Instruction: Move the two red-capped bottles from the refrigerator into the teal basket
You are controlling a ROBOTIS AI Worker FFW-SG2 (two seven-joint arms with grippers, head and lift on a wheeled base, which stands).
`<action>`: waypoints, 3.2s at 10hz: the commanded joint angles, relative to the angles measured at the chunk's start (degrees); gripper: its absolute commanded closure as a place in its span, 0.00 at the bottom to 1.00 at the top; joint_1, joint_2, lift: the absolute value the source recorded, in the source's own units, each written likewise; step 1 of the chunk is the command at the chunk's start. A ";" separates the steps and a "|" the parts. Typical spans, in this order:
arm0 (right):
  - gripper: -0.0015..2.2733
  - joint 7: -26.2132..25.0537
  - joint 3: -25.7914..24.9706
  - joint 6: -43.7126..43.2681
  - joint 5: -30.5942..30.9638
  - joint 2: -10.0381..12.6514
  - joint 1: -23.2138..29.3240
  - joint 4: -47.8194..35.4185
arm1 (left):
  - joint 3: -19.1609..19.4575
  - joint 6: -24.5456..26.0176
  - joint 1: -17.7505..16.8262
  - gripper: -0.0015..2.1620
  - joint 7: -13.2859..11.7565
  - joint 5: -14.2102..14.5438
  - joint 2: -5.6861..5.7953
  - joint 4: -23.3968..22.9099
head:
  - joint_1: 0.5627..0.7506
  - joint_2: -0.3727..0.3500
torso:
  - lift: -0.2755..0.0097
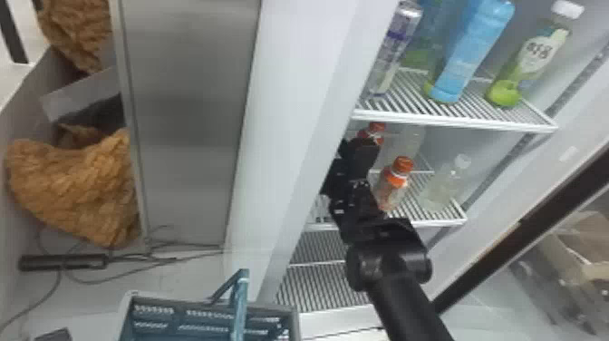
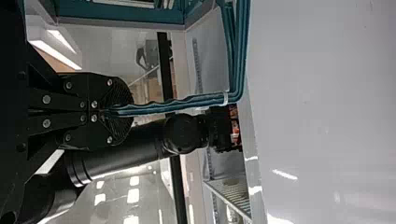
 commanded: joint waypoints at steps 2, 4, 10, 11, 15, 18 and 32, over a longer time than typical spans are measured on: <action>0.19 -0.84 1.03 3.41 -1.94 -0.01 -1.19 0.85 | 0.00 -0.12 0.00 0.54 -0.06 0.00 0.00 0.00 | 0.70 0.03 | 0.18; 0.37 -0.84 1.03 3.97 -2.17 -0.01 -1.19 0.85 | 0.11 -0.26 0.00 0.54 -0.15 0.00 0.00 0.00 | 0.70 0.04 | 0.18; 0.37 -1.10 -4.23 7.91 -1.02 -0.45 10.21 -17.44 | 0.69 -0.54 0.56 0.54 -0.41 0.23 -0.09 0.00 | 0.70 0.03 | 0.18; 0.37 -1.10 -5.26 9.18 -1.37 -0.80 12.88 -21.37 | 0.69 -0.68 0.56 0.54 -0.41 0.23 -0.09 0.00 | 0.70 0.03 | 0.18; 0.37 -0.75 -7.31 13.68 -5.02 -2.74 22.30 -35.44 | 0.46 -0.68 0.42 0.54 -0.41 0.34 0.00 0.00 | 0.70 0.03 | 0.18; 0.36 0.57 -10.74 17.76 -6.85 -2.74 30.46 -45.98 | 0.46 -0.68 0.56 0.54 -0.41 0.46 0.00 0.00 | 0.70 0.03 | 0.18; 0.36 5.40 -18.97 48.55 -15.31 -0.72 63.64 -84.37 | 1.14 -1.39 1.13 0.54 -0.94 0.46 -0.09 0.00 | 0.70 0.03 | 0.18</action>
